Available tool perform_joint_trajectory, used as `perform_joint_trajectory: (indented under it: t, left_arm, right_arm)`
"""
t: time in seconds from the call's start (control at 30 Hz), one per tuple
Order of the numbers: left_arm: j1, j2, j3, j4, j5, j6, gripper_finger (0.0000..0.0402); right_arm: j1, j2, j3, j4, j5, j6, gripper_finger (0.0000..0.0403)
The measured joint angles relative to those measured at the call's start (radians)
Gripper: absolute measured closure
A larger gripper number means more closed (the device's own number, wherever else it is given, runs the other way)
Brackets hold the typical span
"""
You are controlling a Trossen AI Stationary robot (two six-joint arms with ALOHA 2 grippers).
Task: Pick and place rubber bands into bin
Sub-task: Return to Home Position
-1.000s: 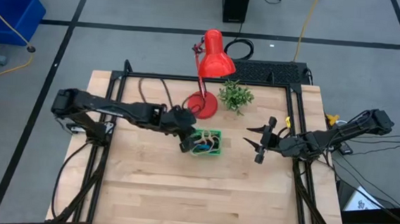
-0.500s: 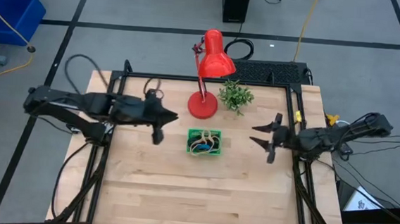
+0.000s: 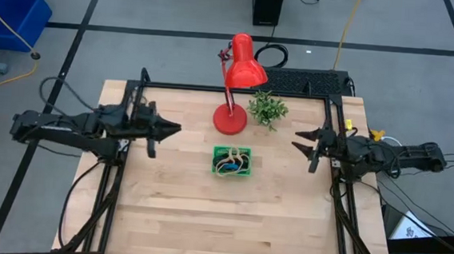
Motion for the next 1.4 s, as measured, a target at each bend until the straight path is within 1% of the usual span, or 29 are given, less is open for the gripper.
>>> perform_joint_trajectory:
  t: [0.13, 0.33, 0.4, 0.47, 0.6, 0.73, 0.97, 1.07, 1.3, 1.4]
  left_arm:
    - [0.046, -0.122, -0.095, 0.033, 0.011, -0.023, 0.0350]
    - [0.062, -0.237, -0.208, 0.044, 0.030, -0.041, 0.0350]
    - [0.062, -0.270, -0.248, 0.063, 0.030, -0.043, 0.0350]
    - [0.062, -0.303, -0.291, 0.097, 0.030, -0.045, 0.0350]
    - [0.062, -0.365, -0.367, 0.149, 0.030, -0.046, 0.0350]
    - [0.062, -0.415, -0.431, 0.155, 0.029, -0.056, 0.0350]
    - [0.062, -0.464, -0.512, 0.173, 0.028, -0.056, 0.0350]
    - [0.062, -0.471, -0.539, 0.173, 0.008, -0.056, 0.0350]
    - [0.062, -0.471, -0.584, 0.177, -0.014, -0.055, 0.0350]
    - [0.062, -0.471, -0.625, 0.229, -0.015, -0.056, 0.0350]
  right_arm:
    - [-0.042, -0.090, 0.000, -0.053, 0.001, 0.017, 0.0227]
    - [-0.046, -0.178, -0.021, -0.047, -0.026, 0.015, 0.0231]
    - [-0.046, -0.197, -0.059, -0.005, -0.026, 0.017, 0.0230]
    - [-0.046, -0.213, -0.116, 0.077, -0.048, 0.017, 0.0229]
    - [-0.045, -0.235, -0.227, 0.249, -0.053, 0.021, 0.0227]
    - [-0.045, -0.245, -0.295, 0.306, -0.054, 0.037, 0.0231]
    - [-0.045, -0.249, -0.386, 0.446, -0.052, 0.047, 0.0227]
    - [-0.045, -0.249, -0.420, 0.492, -0.051, 0.048, 0.0228]
    - [-0.045, -0.249, -0.436, 0.484, -0.047, 0.069, 0.0229]
    - [-0.045, -0.249, -0.437, 0.483, -0.046, 0.067, 0.0227]
